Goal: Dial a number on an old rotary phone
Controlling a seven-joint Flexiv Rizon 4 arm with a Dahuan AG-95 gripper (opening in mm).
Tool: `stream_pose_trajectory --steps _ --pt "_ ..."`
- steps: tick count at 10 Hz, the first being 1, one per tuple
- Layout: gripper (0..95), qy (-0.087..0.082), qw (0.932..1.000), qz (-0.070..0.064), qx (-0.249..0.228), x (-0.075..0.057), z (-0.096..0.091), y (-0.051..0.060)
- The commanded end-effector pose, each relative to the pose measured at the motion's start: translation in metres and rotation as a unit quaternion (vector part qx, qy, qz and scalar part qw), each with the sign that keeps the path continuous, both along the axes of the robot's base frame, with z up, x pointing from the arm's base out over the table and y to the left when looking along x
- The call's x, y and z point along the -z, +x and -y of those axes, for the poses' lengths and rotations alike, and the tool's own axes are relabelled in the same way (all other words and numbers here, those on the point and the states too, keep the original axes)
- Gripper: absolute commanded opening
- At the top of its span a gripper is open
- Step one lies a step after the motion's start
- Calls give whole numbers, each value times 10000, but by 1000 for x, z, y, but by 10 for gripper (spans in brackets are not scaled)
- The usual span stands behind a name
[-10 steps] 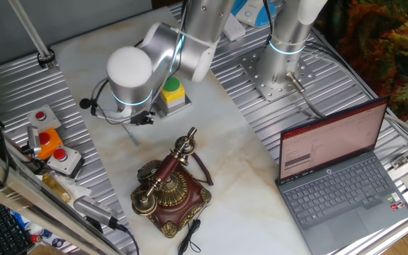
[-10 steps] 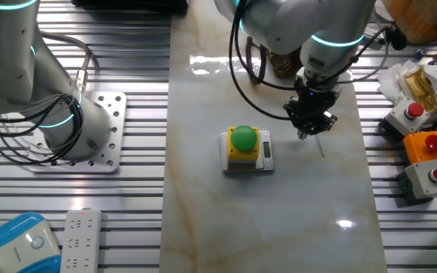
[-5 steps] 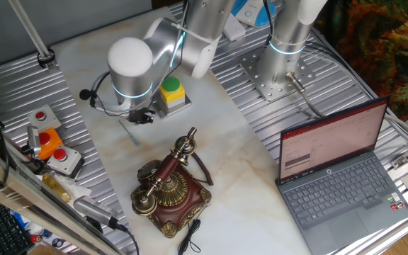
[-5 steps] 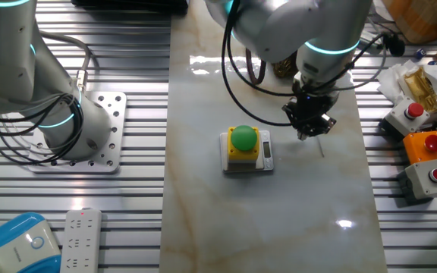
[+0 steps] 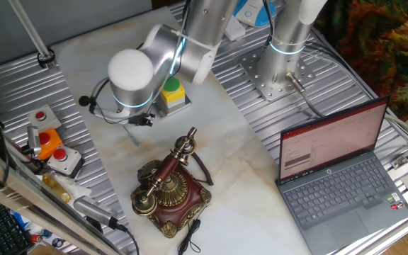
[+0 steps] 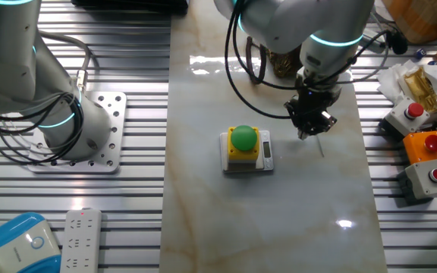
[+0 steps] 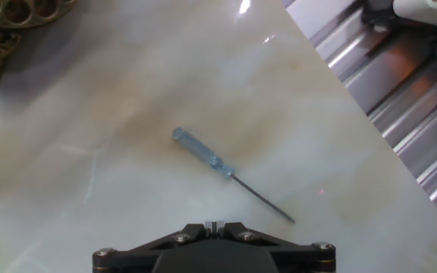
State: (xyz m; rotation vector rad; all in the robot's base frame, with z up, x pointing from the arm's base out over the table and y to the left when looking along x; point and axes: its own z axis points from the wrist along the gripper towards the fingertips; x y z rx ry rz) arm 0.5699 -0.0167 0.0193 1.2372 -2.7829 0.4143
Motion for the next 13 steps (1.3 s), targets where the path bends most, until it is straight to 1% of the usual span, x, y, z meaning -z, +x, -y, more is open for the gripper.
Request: stream_pose_trajectory --steps 1,2,3,4,5,6,7,8,9,10,11,12,13 --pt "190 40 9994 -41 -327 -1 1 -1" --pt "190 62 10000 -4 -69 -1 1 -1" --pt "0 113 9999 5 74 -1 1 -1" --pt "0 158 9997 126 110 -1 1 -1" --pt "0 560 9974 313 318 -1 1 -1" --pt "0 609 9962 356 518 -1 1 -1" --pt "0 570 9967 301 497 -1 1 -1" --pt "0 487 9975 280 429 -1 1 -1" --pt "0 420 9973 310 518 -1 1 -1" --pt "0 427 9969 307 587 -1 1 -1" --pt "0 419 9975 287 500 -1 1 -1" --pt "0 285 9987 250 343 -1 1 -1" --pt "0 209 9994 203 181 -1 1 -1"
